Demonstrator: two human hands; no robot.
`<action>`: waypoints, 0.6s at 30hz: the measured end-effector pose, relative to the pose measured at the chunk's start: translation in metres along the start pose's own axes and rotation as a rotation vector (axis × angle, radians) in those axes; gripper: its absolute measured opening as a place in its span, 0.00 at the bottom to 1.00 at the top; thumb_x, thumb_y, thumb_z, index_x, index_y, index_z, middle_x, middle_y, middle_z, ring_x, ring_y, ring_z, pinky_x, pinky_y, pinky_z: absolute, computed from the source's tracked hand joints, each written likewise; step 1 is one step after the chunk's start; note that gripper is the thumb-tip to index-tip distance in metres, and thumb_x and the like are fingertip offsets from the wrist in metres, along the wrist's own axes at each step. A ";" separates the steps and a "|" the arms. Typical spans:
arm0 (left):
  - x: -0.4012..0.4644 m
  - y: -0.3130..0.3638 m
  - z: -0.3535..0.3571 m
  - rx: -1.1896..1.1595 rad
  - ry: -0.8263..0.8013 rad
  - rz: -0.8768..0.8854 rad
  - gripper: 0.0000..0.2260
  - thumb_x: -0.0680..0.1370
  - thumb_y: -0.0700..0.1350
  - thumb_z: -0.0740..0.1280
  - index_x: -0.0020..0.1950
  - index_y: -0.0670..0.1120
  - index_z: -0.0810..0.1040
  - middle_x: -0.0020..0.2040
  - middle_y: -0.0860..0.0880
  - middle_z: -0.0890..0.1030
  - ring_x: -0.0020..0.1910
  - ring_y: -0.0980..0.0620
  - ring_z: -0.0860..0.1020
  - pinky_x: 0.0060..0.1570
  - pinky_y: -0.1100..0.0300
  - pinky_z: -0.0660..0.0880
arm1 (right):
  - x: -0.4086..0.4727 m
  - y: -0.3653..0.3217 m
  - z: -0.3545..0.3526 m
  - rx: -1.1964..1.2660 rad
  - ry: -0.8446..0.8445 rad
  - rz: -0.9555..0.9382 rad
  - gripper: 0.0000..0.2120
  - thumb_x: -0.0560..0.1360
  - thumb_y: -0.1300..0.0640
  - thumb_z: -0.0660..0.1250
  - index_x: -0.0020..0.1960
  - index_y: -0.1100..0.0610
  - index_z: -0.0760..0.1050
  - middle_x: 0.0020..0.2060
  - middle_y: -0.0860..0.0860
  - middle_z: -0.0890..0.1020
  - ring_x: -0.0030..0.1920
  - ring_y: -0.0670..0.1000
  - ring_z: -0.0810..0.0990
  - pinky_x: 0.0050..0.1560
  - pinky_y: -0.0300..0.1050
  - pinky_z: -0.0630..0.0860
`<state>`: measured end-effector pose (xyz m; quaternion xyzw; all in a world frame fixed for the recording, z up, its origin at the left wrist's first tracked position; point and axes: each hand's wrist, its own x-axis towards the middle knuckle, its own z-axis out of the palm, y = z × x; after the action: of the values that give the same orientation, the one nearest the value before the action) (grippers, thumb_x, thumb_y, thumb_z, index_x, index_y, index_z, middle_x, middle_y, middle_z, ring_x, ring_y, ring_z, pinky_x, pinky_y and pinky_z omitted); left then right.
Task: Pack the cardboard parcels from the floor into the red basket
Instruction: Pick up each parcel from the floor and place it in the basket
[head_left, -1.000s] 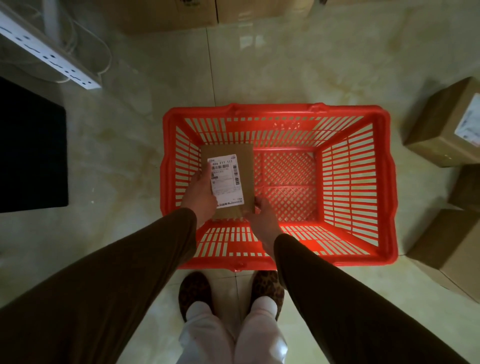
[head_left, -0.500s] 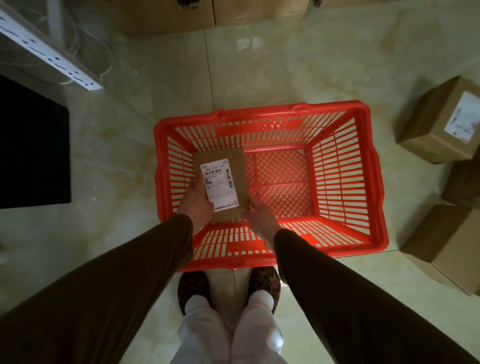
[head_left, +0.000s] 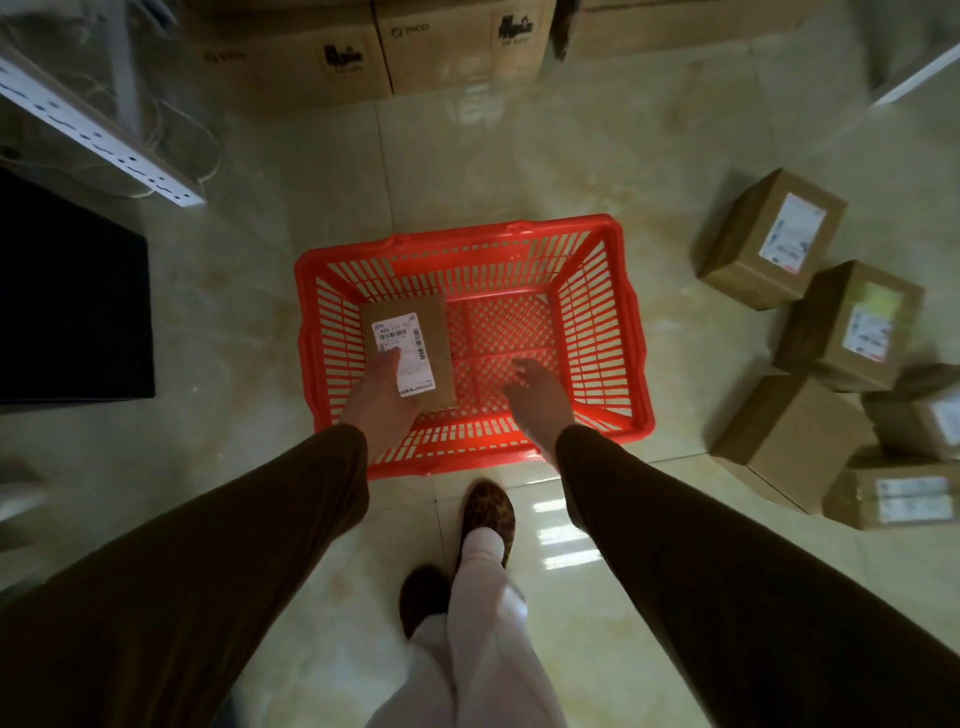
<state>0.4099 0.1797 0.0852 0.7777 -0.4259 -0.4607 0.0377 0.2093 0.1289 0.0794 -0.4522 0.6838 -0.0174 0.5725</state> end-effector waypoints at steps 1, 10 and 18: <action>-0.008 0.009 0.001 0.023 -0.001 0.002 0.30 0.82 0.44 0.65 0.81 0.45 0.58 0.80 0.45 0.63 0.77 0.45 0.64 0.76 0.50 0.62 | -0.007 0.000 -0.011 -0.009 0.021 -0.008 0.24 0.81 0.60 0.64 0.77 0.56 0.71 0.68 0.56 0.81 0.56 0.55 0.82 0.62 0.50 0.77; -0.075 0.097 0.044 0.144 -0.013 0.130 0.17 0.79 0.42 0.67 0.68 0.43 0.75 0.69 0.44 0.72 0.67 0.45 0.73 0.66 0.52 0.69 | -0.088 0.041 -0.096 0.015 0.189 -0.010 0.19 0.80 0.57 0.64 0.71 0.57 0.75 0.64 0.56 0.83 0.64 0.58 0.82 0.66 0.55 0.77; -0.097 0.180 0.135 0.238 -0.088 0.185 0.18 0.77 0.44 0.68 0.66 0.42 0.78 0.70 0.38 0.73 0.73 0.41 0.67 0.72 0.56 0.61 | -0.118 0.134 -0.195 0.050 0.248 0.039 0.17 0.82 0.58 0.63 0.70 0.56 0.76 0.64 0.53 0.82 0.61 0.55 0.81 0.62 0.47 0.75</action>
<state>0.1752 0.1780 0.1556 0.7133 -0.5485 -0.4352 -0.0311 -0.0338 0.1870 0.1649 -0.4188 0.7575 -0.0791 0.4946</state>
